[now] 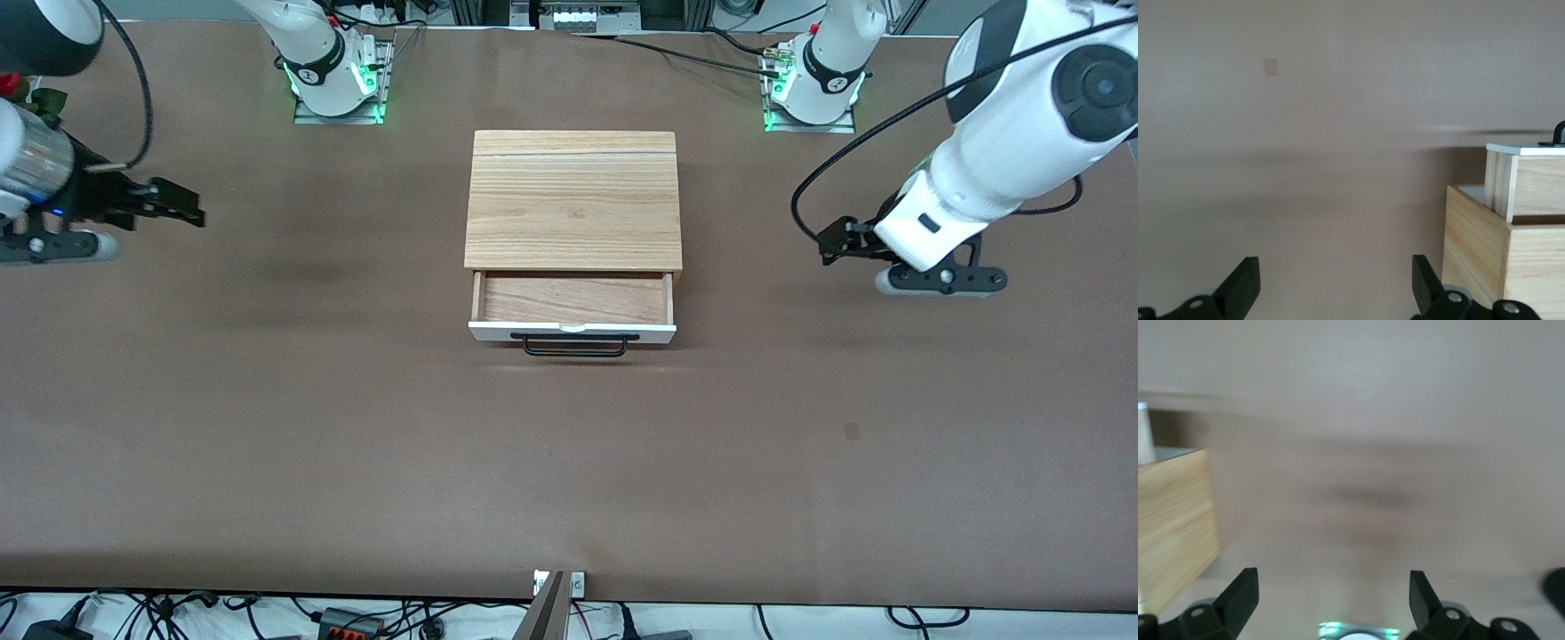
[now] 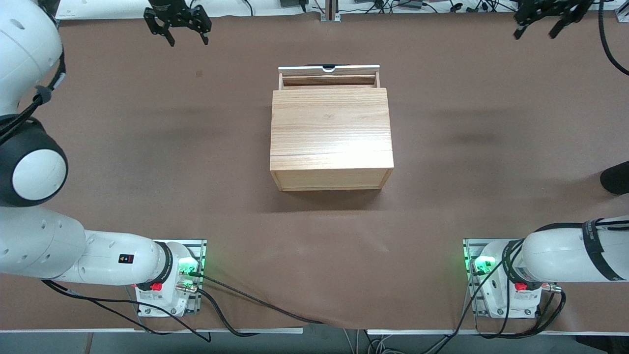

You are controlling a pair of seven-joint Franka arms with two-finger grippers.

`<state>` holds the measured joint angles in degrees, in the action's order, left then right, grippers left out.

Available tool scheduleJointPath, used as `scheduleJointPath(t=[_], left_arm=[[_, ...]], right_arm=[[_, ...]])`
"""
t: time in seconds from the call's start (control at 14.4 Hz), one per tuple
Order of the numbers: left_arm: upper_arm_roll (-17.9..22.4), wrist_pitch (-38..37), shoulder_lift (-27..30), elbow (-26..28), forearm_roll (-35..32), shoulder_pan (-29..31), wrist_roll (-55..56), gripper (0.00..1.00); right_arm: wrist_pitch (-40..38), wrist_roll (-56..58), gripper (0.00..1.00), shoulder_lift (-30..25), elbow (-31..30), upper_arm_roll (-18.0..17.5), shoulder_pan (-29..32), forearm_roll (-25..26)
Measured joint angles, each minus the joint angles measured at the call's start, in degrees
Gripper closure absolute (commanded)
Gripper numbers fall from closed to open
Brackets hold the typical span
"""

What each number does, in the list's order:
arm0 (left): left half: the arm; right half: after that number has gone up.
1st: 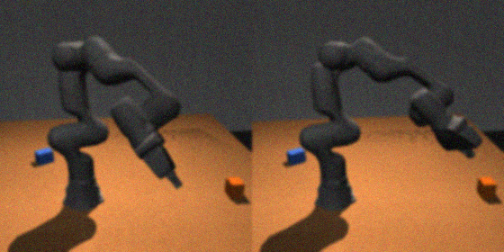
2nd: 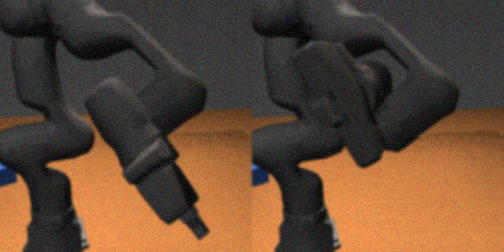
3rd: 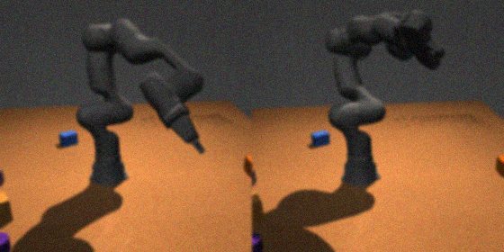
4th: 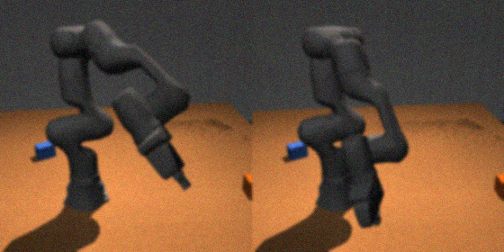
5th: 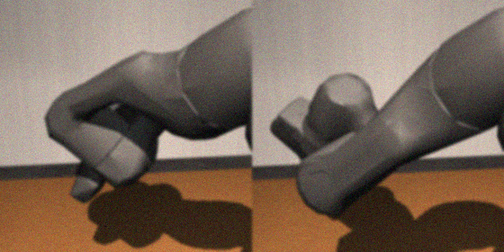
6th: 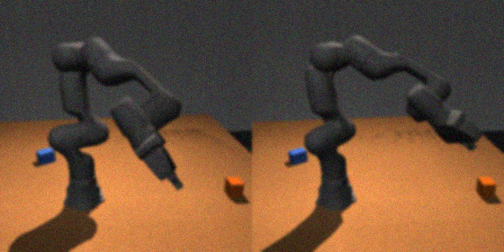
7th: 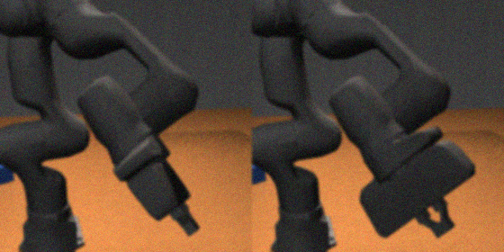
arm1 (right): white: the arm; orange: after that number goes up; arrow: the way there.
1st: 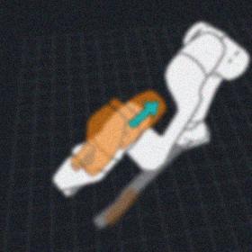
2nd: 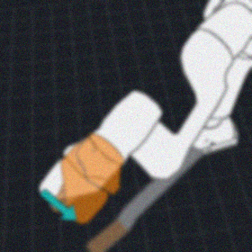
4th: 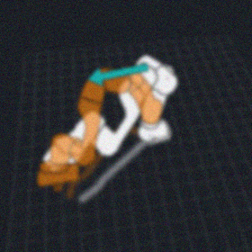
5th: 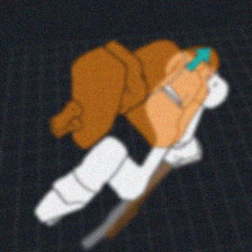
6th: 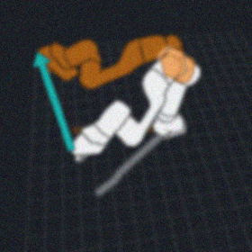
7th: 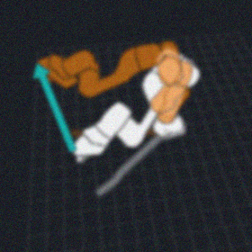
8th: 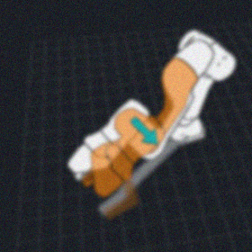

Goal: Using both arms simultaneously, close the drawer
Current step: 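Move the left gripper and the right gripper to the drawer front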

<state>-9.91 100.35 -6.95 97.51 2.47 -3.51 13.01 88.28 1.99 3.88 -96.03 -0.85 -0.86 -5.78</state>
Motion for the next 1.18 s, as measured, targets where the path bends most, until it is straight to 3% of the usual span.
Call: scheduleJointPath(t=[0.21, 0.35, 0.77, 0.97, 1.18], left_arm=[[-0.18, 0.45, -7.26, -5.26, 2.57, -1.17, 0.23, 0.0], [-0.29, 1.29, -12.52, -8.51, 3.12, -2.76, 1.37, 0.0], [-0.69, 10.27, -23.68, -13.52, 4.43, -7.89, 2.83, 0.0], [-1.77, 14.11, -26.8, -15.32, 4.56, -7.94, 4.82, 0.0], [-2.31, 18.5, -28.6, -15.61, 4.56, -8.0, 7.12, 0.0]], right_arm=[[-1.35, 0.0, 0.0, 4.13, -0.04, 0.03, -0.06, -11.29], [1.56, 0.0, 0.0, 7.2, -0.02, -0.08, -0.57, -15.2], [23.04, -0.99, 0.0, 17.23, 0.0, -0.56, -9.87, -19.08], [31.71, -0.99, 0.0, 21.2, 0.09, -0.59, -12.57, -24.35], [39.42, -2.27, 0.0, 23.39, 0.15, -0.65, -16.26, -25.37]])
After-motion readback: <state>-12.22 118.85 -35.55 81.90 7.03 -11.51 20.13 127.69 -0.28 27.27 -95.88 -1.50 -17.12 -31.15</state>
